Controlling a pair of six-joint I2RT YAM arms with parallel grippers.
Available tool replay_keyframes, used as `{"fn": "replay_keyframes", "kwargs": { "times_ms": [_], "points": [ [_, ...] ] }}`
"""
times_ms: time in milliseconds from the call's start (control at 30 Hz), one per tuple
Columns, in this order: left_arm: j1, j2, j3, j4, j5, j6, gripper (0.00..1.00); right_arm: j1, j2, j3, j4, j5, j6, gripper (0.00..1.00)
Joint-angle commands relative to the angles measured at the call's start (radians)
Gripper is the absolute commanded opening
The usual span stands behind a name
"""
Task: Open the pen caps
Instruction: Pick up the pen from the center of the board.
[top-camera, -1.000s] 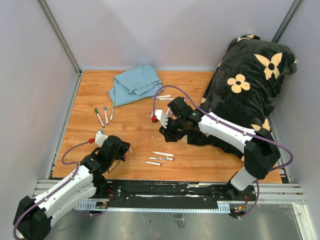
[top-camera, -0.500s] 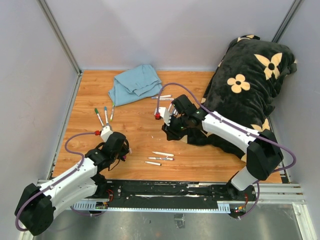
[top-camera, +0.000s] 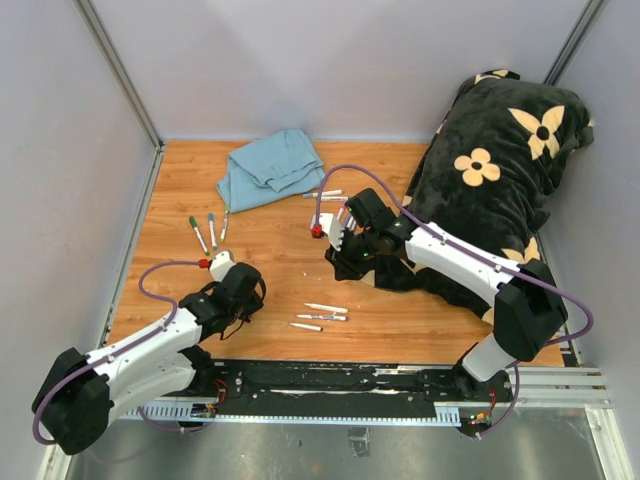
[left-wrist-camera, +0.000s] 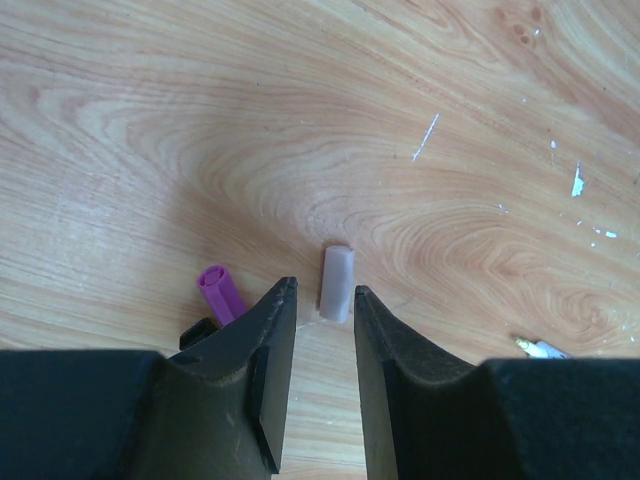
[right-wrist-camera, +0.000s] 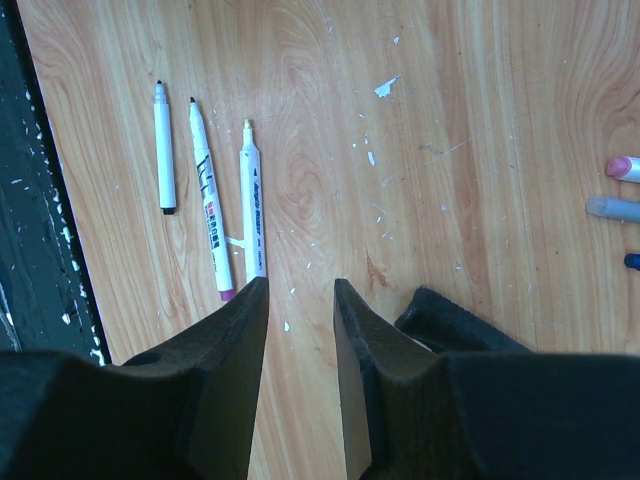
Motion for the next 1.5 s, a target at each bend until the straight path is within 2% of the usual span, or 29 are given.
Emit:
{"fn": "replay_keyframes", "kwargs": {
  "times_ms": [0, 233, 267, 367, 467, 567, 633, 767, 867, 1000, 1233, 1467],
  "points": [
    [-0.029, 0.054, 0.039, -0.001, -0.051, -0.026, 0.34, -0.012, -0.033, -0.012, -0.015, -0.024, -0.013, 0.34],
    [-0.049, 0.132, 0.053, -0.006, -0.085, -0.056, 0.33, -0.018, -0.038, -0.012, -0.015, -0.033, -0.011, 0.34],
    [-0.051, 0.139, 0.056, -0.006, -0.089, -0.061, 0.29, -0.019, -0.038, -0.014, -0.014, -0.034, -0.011, 0.34],
    [-0.055, 0.157, 0.061, -0.007, -0.094, -0.075, 0.27, -0.019, -0.04, -0.013, -0.015, -0.036, -0.011, 0.34],
    [-0.055, 0.165, 0.069, -0.011, -0.107, -0.097, 0.17, -0.019, -0.04, -0.013, -0.015, -0.038, -0.011, 0.34],
    [-0.055, 0.163, 0.072, -0.013, -0.121, -0.125, 0.15, -0.021, -0.041, -0.013, -0.015, -0.039, -0.011, 0.34],
    [-0.055, 0.164, 0.071, -0.018, -0.132, -0.171, 0.1, -0.021, -0.041, -0.013, -0.015, -0.04, -0.011, 0.34],
    [-0.055, 0.172, 0.065, -0.038, -0.146, -0.312, 0.08, -0.02, -0.041, -0.013, -0.015, -0.041, -0.011, 0.34],
    [-0.056, 0.185, 0.062, -0.043, -0.141, -0.399, 0.08, -0.021, -0.044, -0.012, -0.015, -0.041, -0.011, 0.34],
    [-0.06, 0.19, 0.064, -0.047, -0.144, -0.444, 0.09, -0.024, -0.047, -0.015, -0.015, -0.041, -0.011, 0.34],
    [-0.07, 0.127, 0.073, -0.051, -0.143, -0.412, 0.23, -0.03, -0.055, -0.016, -0.015, -0.045, -0.012, 0.34],
    [-0.07, 0.009, 0.078, -0.049, -0.141, -0.342, 0.29, -0.053, -0.07, -0.018, -0.015, -0.049, -0.013, 0.34]
  ]
}}
